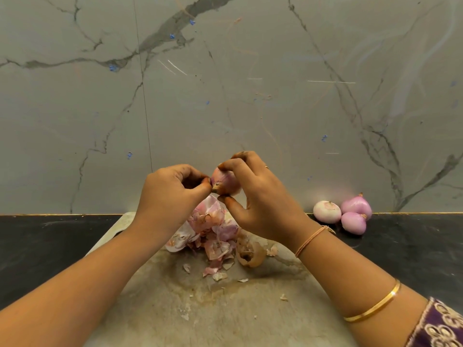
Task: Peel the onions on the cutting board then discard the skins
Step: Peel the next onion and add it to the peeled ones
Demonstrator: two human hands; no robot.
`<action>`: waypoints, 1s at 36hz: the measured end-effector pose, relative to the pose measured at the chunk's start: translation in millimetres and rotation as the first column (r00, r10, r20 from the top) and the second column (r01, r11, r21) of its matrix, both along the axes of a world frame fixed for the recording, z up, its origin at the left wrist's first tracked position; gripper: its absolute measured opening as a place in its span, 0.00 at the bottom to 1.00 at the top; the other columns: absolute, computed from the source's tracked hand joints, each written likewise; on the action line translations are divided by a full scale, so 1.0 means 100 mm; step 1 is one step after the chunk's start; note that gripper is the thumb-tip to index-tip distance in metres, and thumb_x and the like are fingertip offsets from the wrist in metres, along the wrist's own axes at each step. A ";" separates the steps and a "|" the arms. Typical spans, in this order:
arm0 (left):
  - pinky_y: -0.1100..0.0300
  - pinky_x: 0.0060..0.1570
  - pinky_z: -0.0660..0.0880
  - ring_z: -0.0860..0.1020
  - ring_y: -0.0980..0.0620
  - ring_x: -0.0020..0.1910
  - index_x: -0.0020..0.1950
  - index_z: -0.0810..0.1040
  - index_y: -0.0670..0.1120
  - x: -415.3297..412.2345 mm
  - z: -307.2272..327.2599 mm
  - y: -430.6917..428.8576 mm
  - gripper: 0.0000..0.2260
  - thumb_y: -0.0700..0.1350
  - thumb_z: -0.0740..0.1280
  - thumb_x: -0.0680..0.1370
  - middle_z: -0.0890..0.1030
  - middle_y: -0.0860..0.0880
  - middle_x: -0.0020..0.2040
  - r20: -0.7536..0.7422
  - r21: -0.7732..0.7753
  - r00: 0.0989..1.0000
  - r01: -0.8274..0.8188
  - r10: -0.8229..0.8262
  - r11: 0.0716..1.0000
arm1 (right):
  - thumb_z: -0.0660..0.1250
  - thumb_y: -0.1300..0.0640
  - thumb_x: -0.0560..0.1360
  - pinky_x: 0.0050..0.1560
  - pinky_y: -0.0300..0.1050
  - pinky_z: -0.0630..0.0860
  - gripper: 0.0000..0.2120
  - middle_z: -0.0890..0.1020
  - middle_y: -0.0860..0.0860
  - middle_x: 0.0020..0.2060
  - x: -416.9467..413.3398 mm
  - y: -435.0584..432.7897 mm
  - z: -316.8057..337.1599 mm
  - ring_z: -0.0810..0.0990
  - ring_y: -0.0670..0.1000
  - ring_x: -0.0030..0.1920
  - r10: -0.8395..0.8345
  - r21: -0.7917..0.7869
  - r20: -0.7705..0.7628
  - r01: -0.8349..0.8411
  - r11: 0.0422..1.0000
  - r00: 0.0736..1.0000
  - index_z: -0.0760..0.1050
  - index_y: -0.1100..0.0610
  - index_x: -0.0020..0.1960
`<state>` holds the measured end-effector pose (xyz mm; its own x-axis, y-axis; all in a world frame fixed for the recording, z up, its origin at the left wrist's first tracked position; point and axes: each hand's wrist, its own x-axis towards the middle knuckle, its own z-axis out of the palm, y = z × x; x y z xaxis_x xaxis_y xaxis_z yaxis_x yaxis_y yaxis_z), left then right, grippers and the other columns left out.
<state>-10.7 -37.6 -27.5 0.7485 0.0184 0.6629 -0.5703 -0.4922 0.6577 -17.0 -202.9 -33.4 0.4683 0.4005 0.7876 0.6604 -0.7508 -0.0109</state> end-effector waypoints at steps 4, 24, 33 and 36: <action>0.64 0.34 0.74 0.78 0.58 0.34 0.34 0.80 0.53 0.01 -0.01 0.00 0.07 0.44 0.72 0.71 0.80 0.55 0.31 0.003 0.001 1.000 -0.007 0.007 1.000 | 0.71 0.57 0.71 0.50 0.36 0.72 0.22 0.74 0.56 0.57 0.01 -0.02 0.00 0.75 0.53 0.53 0.057 0.057 -0.049 -0.054 0.997 0.997 0.72 0.60 0.63; 0.71 0.57 0.71 0.73 0.63 0.58 0.60 0.67 0.59 0.06 -0.07 0.03 0.23 0.58 0.69 0.68 0.71 0.61 0.58 0.150 0.279 0.927 0.293 -0.343 0.915 | 0.62 0.50 0.70 0.40 0.36 0.74 0.14 0.80 0.51 0.49 0.02 -0.10 0.04 0.76 0.49 0.48 0.619 0.804 -0.411 -0.054 0.592 0.669 0.78 0.50 0.53; 0.63 0.57 0.75 0.78 0.53 0.54 0.58 0.72 0.50 0.06 -0.05 0.06 0.22 0.53 0.72 0.66 0.78 0.50 0.53 0.177 0.295 0.911 0.312 -0.373 0.903 | 0.55 0.47 0.73 0.41 0.40 0.75 0.20 0.78 0.60 0.50 0.00 -0.07 0.04 0.74 0.53 0.46 0.652 0.794 -0.476 -0.030 0.607 0.591 0.79 0.57 0.54; 0.60 0.55 0.76 0.79 0.52 0.52 0.56 0.73 0.50 0.08 -0.06 0.06 0.22 0.53 0.75 0.66 0.79 0.50 0.52 0.190 0.282 0.905 0.321 -0.381 0.904 | 0.55 0.48 0.72 0.41 0.40 0.75 0.22 0.78 0.60 0.51 0.00 -0.08 0.04 0.74 0.54 0.47 0.665 0.798 -0.486 -0.023 0.603 0.567 0.78 0.58 0.56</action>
<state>-3.0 -31.6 -33.2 0.4982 -0.3974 0.7706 -0.8578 -0.3556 0.3711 -17.3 -210.7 -29.3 0.9048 0.2056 0.3728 0.3826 -0.0084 -0.9239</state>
